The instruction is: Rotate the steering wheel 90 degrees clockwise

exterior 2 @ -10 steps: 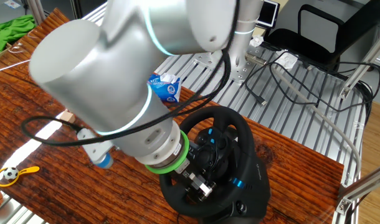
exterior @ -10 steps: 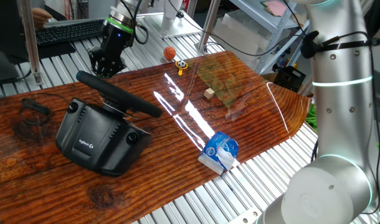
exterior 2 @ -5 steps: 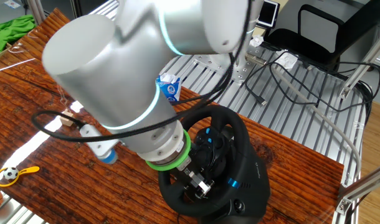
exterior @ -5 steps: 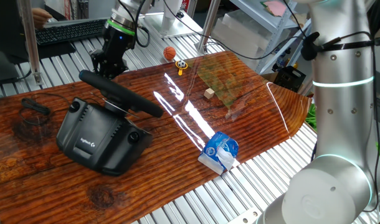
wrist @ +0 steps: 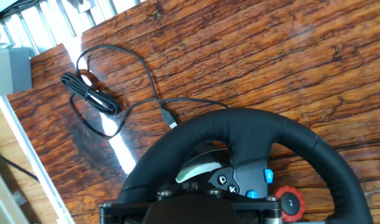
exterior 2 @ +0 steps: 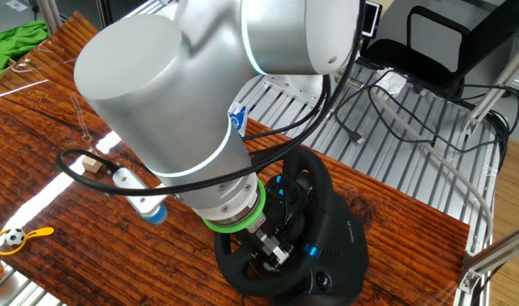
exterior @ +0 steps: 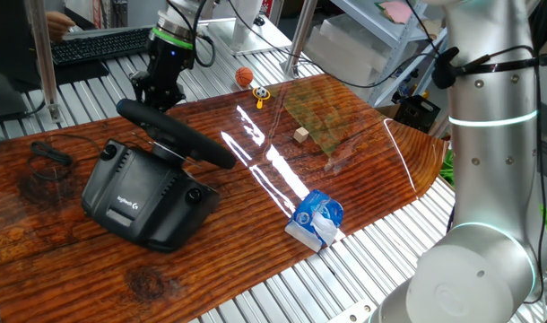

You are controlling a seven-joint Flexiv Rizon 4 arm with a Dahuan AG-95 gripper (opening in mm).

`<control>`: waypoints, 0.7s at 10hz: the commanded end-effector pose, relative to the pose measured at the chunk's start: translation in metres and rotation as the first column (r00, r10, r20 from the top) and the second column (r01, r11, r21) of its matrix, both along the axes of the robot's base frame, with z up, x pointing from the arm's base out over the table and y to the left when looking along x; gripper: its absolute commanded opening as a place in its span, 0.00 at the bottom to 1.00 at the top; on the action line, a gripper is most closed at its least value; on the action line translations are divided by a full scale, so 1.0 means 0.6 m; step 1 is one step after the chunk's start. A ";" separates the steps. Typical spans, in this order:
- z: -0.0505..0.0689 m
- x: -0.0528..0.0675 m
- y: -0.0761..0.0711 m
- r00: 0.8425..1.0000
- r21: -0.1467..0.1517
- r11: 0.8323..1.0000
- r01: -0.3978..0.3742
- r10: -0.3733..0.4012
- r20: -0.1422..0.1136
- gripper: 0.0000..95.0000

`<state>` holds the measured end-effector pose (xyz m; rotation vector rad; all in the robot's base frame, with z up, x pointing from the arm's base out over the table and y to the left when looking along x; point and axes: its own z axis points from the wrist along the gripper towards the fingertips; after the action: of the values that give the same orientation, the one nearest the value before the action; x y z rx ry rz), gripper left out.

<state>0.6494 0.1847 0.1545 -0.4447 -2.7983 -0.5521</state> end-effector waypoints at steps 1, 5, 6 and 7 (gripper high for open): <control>0.001 0.000 0.002 0.998 0.080 0.996 0.031 -0.026 -0.057 0.00; 0.007 -0.023 0.029 0.993 0.103 0.993 0.059 -0.047 -0.110 0.00; 0.009 -0.034 0.036 0.992 0.108 0.992 0.060 -0.047 -0.118 0.00; 0.008 -0.043 0.041 0.992 0.116 0.992 0.050 -0.035 -0.124 0.00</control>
<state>0.6241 0.2099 0.1588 -0.5060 -2.6313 -0.6729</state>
